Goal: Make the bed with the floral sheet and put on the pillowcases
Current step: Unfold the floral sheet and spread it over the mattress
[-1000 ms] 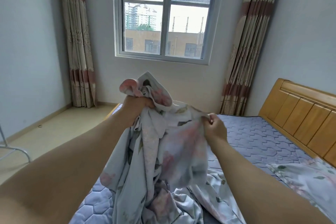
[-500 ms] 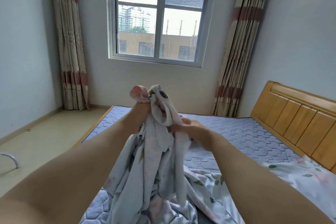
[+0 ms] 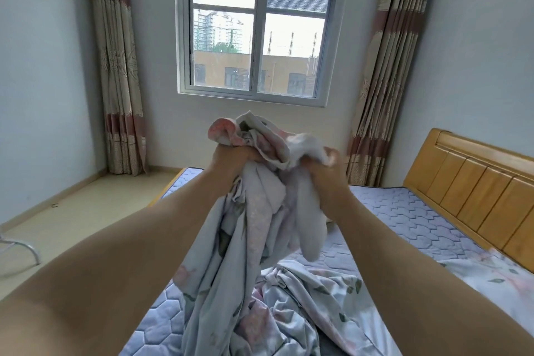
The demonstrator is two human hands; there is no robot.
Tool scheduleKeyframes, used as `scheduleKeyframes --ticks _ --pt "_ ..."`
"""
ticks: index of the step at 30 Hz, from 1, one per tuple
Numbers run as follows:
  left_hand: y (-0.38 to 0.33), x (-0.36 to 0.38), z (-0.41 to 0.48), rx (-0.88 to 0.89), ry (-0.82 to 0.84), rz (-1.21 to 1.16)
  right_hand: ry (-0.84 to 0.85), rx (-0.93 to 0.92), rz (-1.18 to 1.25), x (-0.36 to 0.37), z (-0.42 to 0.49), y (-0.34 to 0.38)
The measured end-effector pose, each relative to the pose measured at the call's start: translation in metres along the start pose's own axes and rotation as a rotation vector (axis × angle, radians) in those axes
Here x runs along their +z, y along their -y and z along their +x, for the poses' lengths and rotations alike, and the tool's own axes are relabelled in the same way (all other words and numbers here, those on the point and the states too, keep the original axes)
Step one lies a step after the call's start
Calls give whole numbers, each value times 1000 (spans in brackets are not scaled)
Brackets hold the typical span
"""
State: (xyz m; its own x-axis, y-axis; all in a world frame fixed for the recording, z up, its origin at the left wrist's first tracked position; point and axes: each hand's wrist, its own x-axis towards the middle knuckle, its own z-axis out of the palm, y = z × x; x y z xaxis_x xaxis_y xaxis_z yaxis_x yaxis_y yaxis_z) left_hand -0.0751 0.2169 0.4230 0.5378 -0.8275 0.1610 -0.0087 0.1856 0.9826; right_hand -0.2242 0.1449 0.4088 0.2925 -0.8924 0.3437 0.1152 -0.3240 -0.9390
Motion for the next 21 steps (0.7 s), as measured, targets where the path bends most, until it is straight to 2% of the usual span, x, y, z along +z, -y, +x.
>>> scheduleKeyframes --ticks 3,5,6,8,10,11,13,15,17,19,21 --pt "-9 16 -24 -5 240 100 343 298 -156 9 -11 -11" --pt "3 18 -26 19 323 216 490 335 -216 5 -25 -14" --pt "8 16 -28 22 348 244 486 332 -232 3 -29 -17" --pt "15 10 -31 20 372 252 371 315 -196 1 -34 -25" --pt "17 3 -32 28 346 317 173 325 -67 -2 -40 -31" --pt "16 -1 -33 53 327 431 61 324 -28 -4 -42 -34" --pt "16 -7 -38 95 365 802 -86 304 -40 -11 -47 -39" --pt "22 -8 -40 85 425 1230 -145 250 -64 -16 -54 -36" --pt "30 -6 -42 64 409 1470 -199 226 -60 -20 -60 -33" --pt "41 -8 -39 34 256 1326 -212 229 -7 -28 -68 -30" --pt "46 -16 -34 -71 142 976 -242 229 44 -40 -75 -34"
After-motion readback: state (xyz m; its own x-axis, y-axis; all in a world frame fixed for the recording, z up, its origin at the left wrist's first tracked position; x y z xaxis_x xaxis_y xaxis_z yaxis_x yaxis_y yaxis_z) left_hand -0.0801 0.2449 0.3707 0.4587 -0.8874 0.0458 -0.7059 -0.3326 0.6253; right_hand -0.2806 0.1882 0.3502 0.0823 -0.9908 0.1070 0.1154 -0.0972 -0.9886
